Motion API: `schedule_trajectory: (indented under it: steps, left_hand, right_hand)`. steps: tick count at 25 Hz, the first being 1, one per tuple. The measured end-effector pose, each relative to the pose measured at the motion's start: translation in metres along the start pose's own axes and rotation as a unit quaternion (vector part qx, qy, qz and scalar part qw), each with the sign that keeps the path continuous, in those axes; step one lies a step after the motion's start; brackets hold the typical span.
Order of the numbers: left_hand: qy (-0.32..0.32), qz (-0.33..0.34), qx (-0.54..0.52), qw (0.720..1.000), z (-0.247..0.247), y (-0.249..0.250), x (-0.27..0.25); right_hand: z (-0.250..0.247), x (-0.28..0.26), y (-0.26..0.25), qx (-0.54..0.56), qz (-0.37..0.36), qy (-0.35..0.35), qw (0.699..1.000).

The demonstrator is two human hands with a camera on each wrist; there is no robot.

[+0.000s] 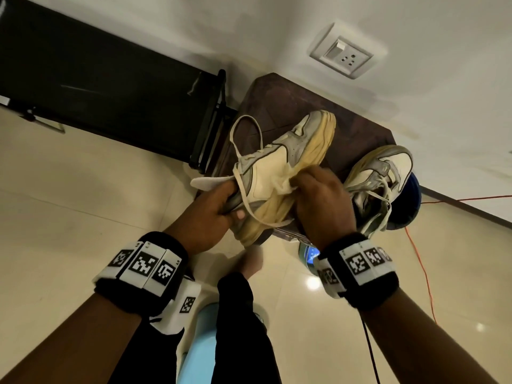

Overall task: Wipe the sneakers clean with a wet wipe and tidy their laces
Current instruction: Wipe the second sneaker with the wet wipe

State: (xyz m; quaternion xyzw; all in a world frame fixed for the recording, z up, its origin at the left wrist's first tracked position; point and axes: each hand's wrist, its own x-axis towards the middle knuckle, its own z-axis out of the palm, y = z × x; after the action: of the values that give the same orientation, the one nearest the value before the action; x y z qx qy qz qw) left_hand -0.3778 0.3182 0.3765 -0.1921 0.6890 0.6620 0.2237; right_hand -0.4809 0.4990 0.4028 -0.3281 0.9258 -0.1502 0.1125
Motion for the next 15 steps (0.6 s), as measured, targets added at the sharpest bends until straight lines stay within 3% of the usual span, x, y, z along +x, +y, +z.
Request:
schedule_trajectory:
  steps: [2, 7, 11, 15]
  left_hand:
    - [0.001, 0.007, -0.002, 1.0, 0.002, 0.002, 0.002]
    - [0.018, 0.039, -0.014, 0.999, 0.007, 0.004, 0.012]
    - [0.021, 0.045, -0.055, 0.997, 0.013, 0.009, 0.023]
    - [0.01, 0.063, -0.023, 0.998, 0.012, 0.017, 0.033]
  right_hand:
    - [-0.005, 0.013, 0.01, 0.003, 0.019, 0.037, 0.999]
    - [-0.009, -0.011, -0.014, 0.089, -0.039, -0.039, 0.994]
    - [-0.004, -0.028, -0.031, 0.091, -0.079, -0.042, 0.992]
    - [-0.004, 0.005, -0.014, 0.021, -0.001, 0.008, 1.0]
